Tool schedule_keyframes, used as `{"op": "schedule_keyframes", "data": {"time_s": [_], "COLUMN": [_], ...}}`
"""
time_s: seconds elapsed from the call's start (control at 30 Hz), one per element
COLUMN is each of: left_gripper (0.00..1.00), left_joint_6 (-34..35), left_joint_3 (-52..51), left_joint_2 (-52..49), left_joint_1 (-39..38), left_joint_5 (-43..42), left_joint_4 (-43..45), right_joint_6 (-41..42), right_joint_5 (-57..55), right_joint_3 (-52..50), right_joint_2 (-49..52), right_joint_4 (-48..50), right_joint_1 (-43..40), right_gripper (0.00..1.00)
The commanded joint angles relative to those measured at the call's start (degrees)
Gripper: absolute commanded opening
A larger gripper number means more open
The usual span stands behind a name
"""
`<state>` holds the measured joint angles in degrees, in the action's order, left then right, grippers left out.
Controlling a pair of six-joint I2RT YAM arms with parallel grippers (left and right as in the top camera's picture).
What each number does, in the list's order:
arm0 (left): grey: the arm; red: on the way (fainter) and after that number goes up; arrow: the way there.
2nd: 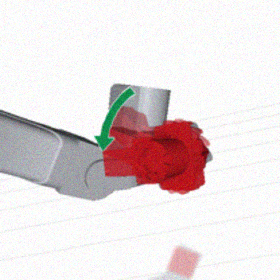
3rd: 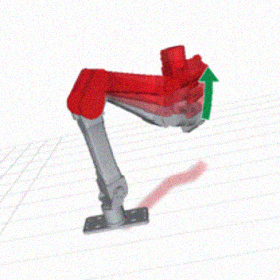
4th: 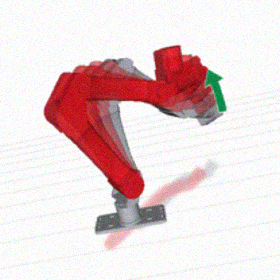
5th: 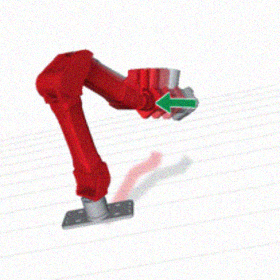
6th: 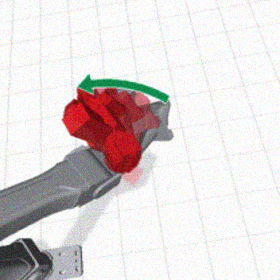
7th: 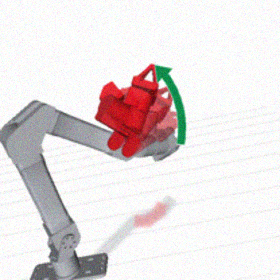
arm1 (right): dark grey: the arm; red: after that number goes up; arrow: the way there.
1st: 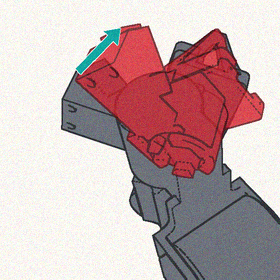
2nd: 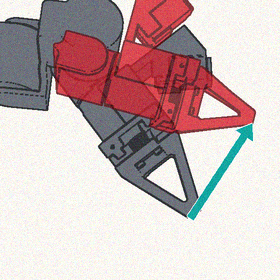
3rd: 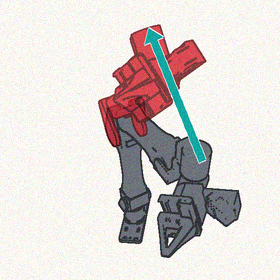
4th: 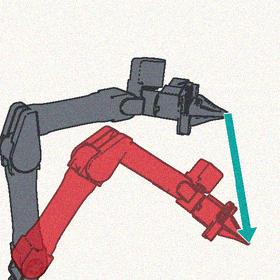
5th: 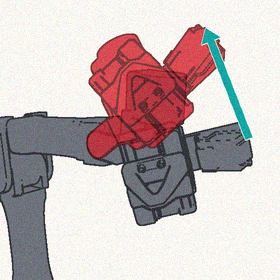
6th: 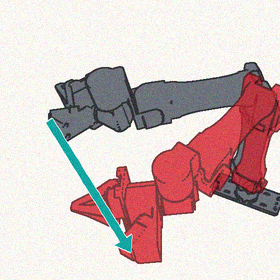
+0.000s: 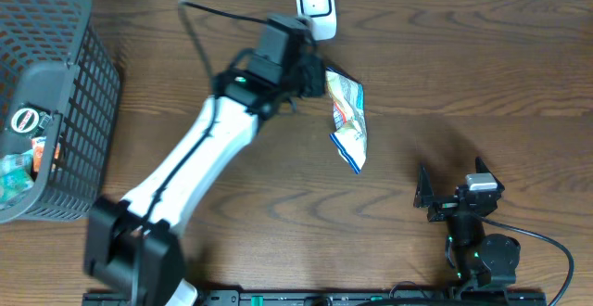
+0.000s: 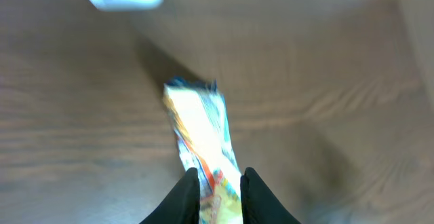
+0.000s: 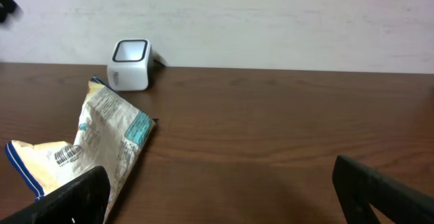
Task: Scan the item barcode
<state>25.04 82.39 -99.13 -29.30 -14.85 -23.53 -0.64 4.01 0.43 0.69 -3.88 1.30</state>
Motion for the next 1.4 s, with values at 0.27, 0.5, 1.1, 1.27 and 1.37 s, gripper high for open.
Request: {"op": "schedule_keyframes", "data": {"time_s": [0.27, 0.5, 1.1, 1.27, 1.37], "left_gripper": [0.15, 0.11, 0.08, 0.08, 0.08], "left_joint_6": [-6.1, -8.8, -8.5, -8.6, -9.1], "left_joint_3": [-1.0, 0.1, 0.2, 0.2, 0.2], "left_joint_2": [-9.1, -7.5, -8.0, -11.3, -12.8], "left_joint_1": [-5.9, -5.6, -9.1, -9.2, -8.9], "left_joint_5": [-1.2, -1.2, -4.0, -3.9, -1.6], "left_joint_4": [0.3, 1.0, 7.5, 7.8, 7.3], "right_joint_6": [-0.3, -0.3, -0.3, -0.3, -0.3], "right_joint_5": [-0.5, -0.5, -0.5, -0.5, -0.5], "right_joint_3": [-0.1, -0.1, -0.1, -0.1, -0.1], "right_joint_2": [-0.3, -0.3, -0.3, -0.3, -0.3], "right_joint_4": [-0.2, -0.2, -0.2, -0.2, -0.2], "right_joint_1": [-0.1, -0.1, -0.1, -0.1, -0.1], "right_gripper": [0.99, 0.99, 0.99, 0.99, 0.99]}}
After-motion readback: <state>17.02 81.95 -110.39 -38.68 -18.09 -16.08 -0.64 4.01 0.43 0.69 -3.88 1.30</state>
